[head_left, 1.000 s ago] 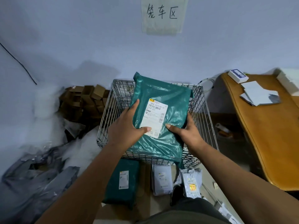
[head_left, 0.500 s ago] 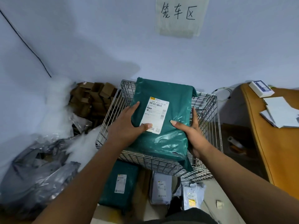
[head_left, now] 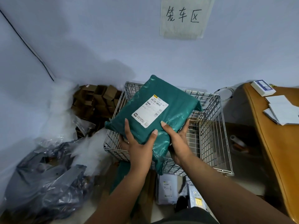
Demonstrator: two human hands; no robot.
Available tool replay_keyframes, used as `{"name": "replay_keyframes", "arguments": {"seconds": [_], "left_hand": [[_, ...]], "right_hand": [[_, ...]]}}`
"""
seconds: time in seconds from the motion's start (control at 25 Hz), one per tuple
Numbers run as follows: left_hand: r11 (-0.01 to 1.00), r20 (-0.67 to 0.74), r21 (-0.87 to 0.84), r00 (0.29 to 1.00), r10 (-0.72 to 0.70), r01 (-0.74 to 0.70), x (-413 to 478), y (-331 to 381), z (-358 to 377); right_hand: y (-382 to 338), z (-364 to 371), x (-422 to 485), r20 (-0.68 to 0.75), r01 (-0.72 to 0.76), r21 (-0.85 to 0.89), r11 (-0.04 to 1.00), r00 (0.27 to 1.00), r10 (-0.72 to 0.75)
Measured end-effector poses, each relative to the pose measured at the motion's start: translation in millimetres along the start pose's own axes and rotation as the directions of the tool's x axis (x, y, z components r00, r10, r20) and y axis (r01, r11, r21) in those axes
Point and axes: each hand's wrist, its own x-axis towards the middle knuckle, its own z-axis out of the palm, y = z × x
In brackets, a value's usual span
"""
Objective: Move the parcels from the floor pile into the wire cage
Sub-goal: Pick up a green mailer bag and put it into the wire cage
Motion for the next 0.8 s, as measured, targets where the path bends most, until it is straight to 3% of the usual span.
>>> {"name": "replay_keyframes", "arguments": {"seconds": [0.16, 0.28, 0.36, 0.44, 0.48, 0.56, 0.64, 0.8], "left_hand": [[0.979, -0.028, -0.126, 0.988, 0.155, -0.157, 26.1, -13.1, -33.4], [0.949, 0.043, -0.305, 0.994, 0.102, -0.085, 51.2, -13.4, -57.3], [0.943, 0.106, -0.331, 0.991, 0.082, -0.043, 63.4, -12.4, -74.2], [0.955, 0.155, -0.295, 0.983, 0.094, -0.045, 69.1, -14.7, -88.0], [0.956, 0.190, -0.290, 0.977, 0.100, -0.042, 69.9, -15.6, -92.6], [0.948, 0.276, -0.319, 0.955, 0.110, -0.017, 69.8, -18.1, -96.4], [0.949, 0.351, -0.315, 0.927, 0.131, -0.015, 70.8, -18.7, -92.7], [0.987, 0.402, -0.101, 0.902, 0.155, -0.125, 95.7, -20.2, -62.3]], "right_hand": [[7.7, 9.8, -16.1, 0.017, 0.029, -0.128, 0.991, 0.999, -0.027], [-8.4, 1.4, -20.7, -0.019, 0.047, -0.270, 0.962, 0.998, -0.054], [-32.1, -11.5, -17.1, -0.100, 0.119, -0.323, 0.939, 0.982, -0.159], [-61.4, -25.3, -7.6, -0.068, 0.187, -0.456, 0.870, 0.968, -0.244], [-75.9, -30.4, -2.3, 0.013, 0.193, -0.546, 0.815, 0.975, -0.222], [-95.1, -38.4, 8.4, 0.188, 0.141, -0.676, 0.723, 0.982, -0.016], [-101.2, -43.6, 18.9, 0.296, 0.130, -0.768, 0.628, 0.941, 0.166], [-96.4, -57.8, 53.3, 0.348, 0.219, -0.851, 0.478, 0.916, 0.200]]}}
